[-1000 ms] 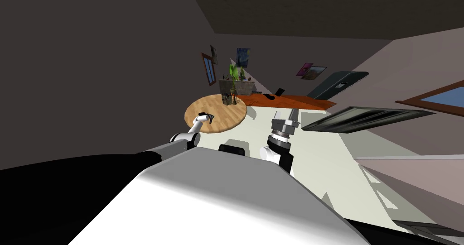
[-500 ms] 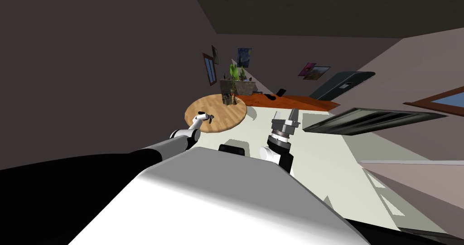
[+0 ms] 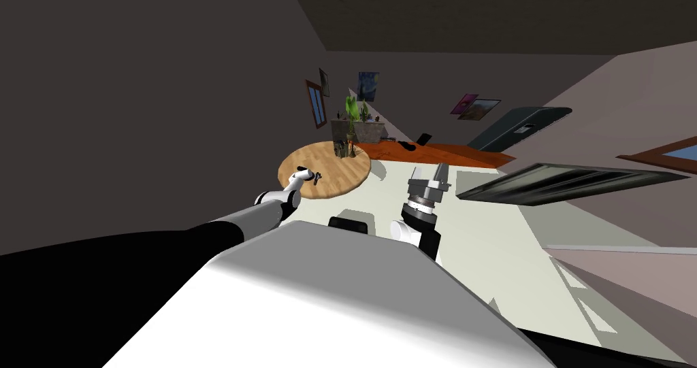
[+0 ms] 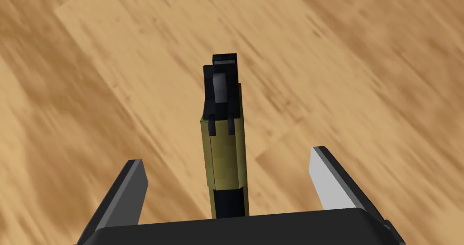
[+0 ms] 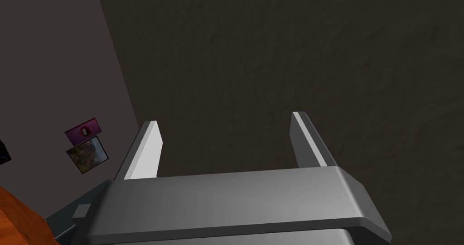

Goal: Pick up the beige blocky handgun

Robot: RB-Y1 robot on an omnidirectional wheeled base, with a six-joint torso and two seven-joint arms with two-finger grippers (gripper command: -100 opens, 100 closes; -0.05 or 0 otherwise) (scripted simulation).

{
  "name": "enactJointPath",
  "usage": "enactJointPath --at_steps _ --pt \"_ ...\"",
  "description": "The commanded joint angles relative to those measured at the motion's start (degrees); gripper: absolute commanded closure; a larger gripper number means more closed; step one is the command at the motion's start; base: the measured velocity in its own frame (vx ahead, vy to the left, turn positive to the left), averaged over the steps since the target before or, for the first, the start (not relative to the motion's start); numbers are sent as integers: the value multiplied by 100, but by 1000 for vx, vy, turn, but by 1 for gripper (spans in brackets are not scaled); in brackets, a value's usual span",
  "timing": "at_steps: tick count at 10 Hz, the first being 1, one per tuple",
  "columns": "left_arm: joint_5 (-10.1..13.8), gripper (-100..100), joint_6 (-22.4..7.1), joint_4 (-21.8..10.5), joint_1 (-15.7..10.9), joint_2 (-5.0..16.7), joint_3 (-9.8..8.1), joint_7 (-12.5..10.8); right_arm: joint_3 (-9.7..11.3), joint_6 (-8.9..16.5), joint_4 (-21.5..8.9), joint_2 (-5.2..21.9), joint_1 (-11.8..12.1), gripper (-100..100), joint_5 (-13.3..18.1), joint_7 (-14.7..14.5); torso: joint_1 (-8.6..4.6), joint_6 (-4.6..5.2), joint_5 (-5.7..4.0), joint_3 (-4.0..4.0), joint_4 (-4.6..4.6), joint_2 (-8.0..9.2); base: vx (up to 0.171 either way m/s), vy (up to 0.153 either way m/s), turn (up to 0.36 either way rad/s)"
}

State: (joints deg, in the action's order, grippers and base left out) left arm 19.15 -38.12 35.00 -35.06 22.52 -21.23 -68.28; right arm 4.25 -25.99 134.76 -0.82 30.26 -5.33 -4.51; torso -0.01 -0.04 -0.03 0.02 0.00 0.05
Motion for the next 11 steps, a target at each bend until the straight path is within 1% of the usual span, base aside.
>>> enactJointPath --at_steps 1,2,3,4,6,7,8,9,11 --pt "0 0 0 0 0 0 0 0 0 0 0 0 0 0 0 0 0 0 0 0 0 0 0 0 0" --pt "133 -100 6 101 112 -61 28 204 0 0 0 0 0 0 0 0 3 0 1 0 0 0 69 -18 173" --pt "133 -100 6 101 112 -61 28 204 0 0 0 0 1 0 0 0 0 -4 1 -10 -4 -20 91 -32 120" --pt "265 -100 9 200 224 -123 55 407 0 0 0 0 1 0 0 0 -5 0 -1 -17 -7 -29 137 -44 182" --pt "354 -100 11 267 298 -163 73 543 0 0 0 0 2 0 0 0 -9 0 -2 -29 -11 -50 113 -39 132" --pt "442 -100 14 334 373 -204 91 678 0 0 0 0 1 0 0 0 -7 2 -1 -24 -10 -41 96 -28 96" --pt "403 -100 47 238 312 -181 81 608 0 0 0 0 1 0 0 0 -4 -1 -1 -23 -9 -40 46 -16 29" --pt "411 100 52 240 317 -184 83 633 0 0 0 0 0 0 0 0 2 2 0 -15 -6 -25 8 -3 -5" --pt "413 100 48 240 314 -189 83 630 0 0 0 0 0 0 0 0 8 0 1 -6 -3 -8 0 0 0"
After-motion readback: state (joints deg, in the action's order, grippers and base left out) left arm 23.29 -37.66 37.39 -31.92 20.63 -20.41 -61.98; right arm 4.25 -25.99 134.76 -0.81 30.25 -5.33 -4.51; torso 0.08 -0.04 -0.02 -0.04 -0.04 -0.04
